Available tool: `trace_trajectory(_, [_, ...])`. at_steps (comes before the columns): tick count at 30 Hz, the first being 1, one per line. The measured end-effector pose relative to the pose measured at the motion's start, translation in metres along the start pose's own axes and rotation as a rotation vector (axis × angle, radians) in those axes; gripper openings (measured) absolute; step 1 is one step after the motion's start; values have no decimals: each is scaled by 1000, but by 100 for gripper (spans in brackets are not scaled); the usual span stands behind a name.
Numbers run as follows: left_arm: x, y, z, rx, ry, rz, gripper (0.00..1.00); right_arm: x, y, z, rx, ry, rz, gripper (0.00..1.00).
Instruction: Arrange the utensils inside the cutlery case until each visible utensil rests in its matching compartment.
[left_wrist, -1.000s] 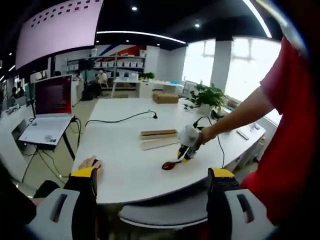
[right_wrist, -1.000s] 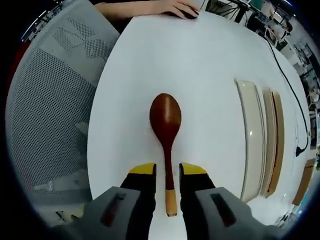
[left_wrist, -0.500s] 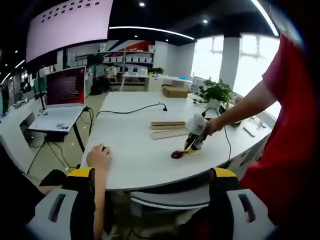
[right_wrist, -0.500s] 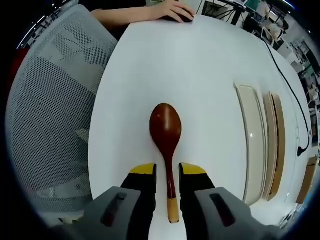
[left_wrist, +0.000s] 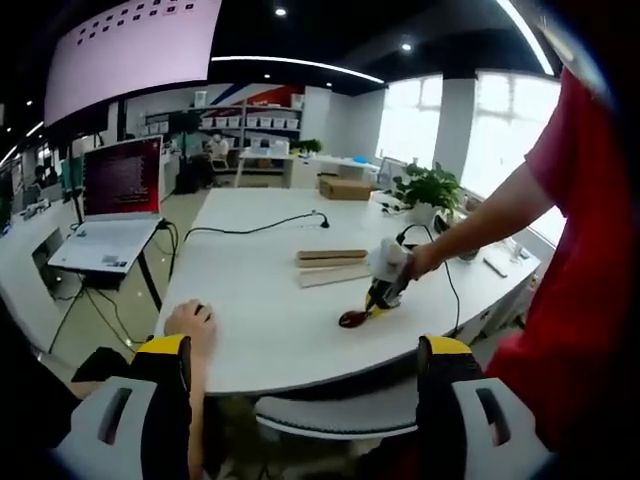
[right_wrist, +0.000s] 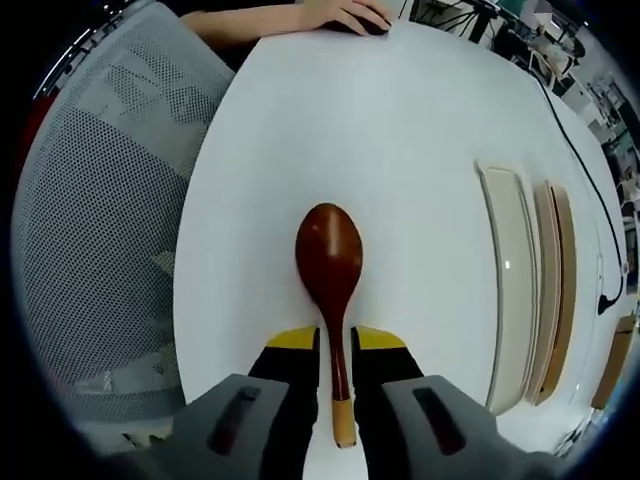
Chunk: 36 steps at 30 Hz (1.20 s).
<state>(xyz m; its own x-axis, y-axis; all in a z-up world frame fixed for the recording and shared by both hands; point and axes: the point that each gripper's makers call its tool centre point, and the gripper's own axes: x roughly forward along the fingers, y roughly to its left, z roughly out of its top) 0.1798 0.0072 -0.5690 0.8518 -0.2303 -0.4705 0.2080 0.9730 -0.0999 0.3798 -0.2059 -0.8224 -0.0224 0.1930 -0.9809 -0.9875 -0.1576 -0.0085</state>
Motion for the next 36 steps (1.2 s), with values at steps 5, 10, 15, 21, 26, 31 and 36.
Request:
trace_trajectory(5, [8, -3, 11, 34, -1, -21, 95, 1, 3, 3, -112, 16, -10, 3])
trace_trajectory(10, [11, -5, 8, 61, 17, -33, 95, -1, 2, 2, -50, 23, -2, 2])
trace_trajectory(15, [3, -4, -5, 3, 38, -48, 94, -1, 5, 2, -51, 26, -8, 2])
trace_trajectory(21, [8, 1, -4, -26, 42, -32, 94, -12, 7, 3, -2, -27, 20, 1])
trace_trajectory(26, [14, -8, 2, 53, 58, -55, 94, -21, -1, 3, 13, -19, 21, 1])
trace_trajectory(31, [16, -8, 4, 56, 48, -67, 94, -38, -8, 0, 30, -18, 8, 1])
trace_trajectory(36, [16, -9, 5, 56, 39, -80, 94, -53, -17, -2, 20, -23, -18, 1])
